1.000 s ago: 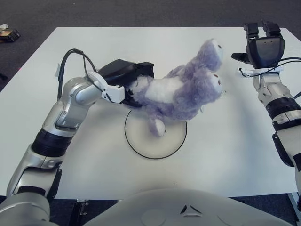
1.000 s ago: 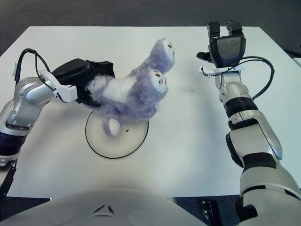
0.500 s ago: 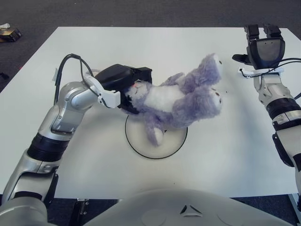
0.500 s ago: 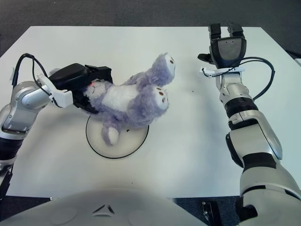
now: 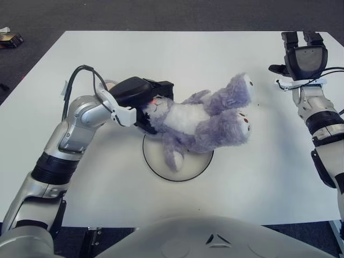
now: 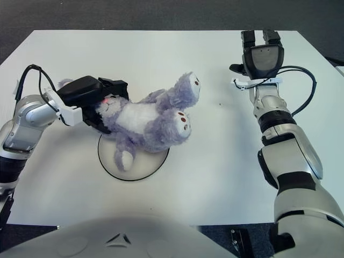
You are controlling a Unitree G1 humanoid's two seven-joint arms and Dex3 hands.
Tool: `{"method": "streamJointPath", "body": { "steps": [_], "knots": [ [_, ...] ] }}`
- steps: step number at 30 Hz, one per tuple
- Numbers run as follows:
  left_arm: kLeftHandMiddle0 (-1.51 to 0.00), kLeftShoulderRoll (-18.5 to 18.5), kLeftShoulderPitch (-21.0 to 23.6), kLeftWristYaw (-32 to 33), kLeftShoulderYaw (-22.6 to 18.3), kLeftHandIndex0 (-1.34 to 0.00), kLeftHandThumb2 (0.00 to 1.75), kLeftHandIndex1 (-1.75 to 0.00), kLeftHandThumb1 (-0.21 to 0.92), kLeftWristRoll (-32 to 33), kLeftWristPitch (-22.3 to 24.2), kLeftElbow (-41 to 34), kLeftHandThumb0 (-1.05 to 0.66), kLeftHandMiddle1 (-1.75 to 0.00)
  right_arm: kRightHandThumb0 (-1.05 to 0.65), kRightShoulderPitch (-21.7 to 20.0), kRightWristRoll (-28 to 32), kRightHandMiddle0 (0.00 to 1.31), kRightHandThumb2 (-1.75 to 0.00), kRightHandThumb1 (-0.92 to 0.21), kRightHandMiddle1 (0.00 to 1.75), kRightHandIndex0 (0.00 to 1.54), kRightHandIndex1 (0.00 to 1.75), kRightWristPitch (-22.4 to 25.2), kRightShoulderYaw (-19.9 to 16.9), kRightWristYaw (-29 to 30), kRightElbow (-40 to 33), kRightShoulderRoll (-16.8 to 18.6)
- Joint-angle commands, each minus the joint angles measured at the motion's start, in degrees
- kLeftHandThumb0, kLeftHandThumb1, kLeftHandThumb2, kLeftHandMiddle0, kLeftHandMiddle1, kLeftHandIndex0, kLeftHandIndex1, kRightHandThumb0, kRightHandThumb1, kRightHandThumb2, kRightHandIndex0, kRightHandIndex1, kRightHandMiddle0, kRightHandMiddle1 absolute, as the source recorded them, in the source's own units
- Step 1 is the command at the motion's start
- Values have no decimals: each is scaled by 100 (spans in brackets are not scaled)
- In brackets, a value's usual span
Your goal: Put the doll into the plate.
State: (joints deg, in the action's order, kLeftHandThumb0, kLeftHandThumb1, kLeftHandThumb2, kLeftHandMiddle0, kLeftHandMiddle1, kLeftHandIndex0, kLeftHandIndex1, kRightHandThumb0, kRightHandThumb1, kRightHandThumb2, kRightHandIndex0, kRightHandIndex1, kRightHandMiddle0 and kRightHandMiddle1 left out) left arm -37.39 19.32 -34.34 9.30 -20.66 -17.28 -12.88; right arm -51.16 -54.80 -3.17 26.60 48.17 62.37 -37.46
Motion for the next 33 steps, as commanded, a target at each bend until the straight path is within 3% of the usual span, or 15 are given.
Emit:
{"method": "streamJointPath", "body": {
  "steps": [1,3,9,11,13,25,28,31,33],
  "knots": [
    [-61,-211,14,-218,-48,-48,53,-143,73,21,121,-154,-2,-160,-53,-119,71,24,-30,-92,58,52,1,-45,36,90,81,3],
    [-60,-276,19,-317,-61,-44,35,-134,84,56,160,-208,-1,-148,-53,-124,74,24,-30,-92,58,52,1,-55,42,101,98,1],
    [-61,-426,38,-404,-110,-38,23,-133,91,141,32,-253,-1,-135,-53,-131,84,25,-31,-92,58,52,0,-83,50,126,121,-16],
    [-60,-445,41,-379,-112,-47,21,-136,92,139,-38,-241,-22,-117,-53,-132,86,25,-31,-92,58,52,0,-89,50,129,125,-21],
    [-60,-464,39,-363,-118,-51,20,-137,92,144,-80,-247,-30,-111,-53,-131,89,25,-31,-92,58,52,0,-94,47,128,122,-29],
    [-56,-716,-30,-537,-274,-55,19,-137,92,424,-180,-457,-38,-105,-54,-125,101,26,-31,-92,57,52,0,-89,38,85,112,-44],
    [-52,-807,-54,-607,-349,-39,7,-113,92,592,-256,-504,-54,-99,-54,-119,103,27,-31,-92,57,52,0,-83,37,62,107,-49],
    [-51,-878,-69,-672,-453,-35,3,-106,91,842,-348,-511,-57,-95,-54,-122,105,27,-31,-92,57,52,0,-79,39,41,116,-50],
    [-51,-905,-71,-710,-524,-34,1,-99,88,1065,-437,-486,-57,-82,-54,-125,106,27,-31,-92,56,52,0,-77,40,26,122,-52]
  ]
}}
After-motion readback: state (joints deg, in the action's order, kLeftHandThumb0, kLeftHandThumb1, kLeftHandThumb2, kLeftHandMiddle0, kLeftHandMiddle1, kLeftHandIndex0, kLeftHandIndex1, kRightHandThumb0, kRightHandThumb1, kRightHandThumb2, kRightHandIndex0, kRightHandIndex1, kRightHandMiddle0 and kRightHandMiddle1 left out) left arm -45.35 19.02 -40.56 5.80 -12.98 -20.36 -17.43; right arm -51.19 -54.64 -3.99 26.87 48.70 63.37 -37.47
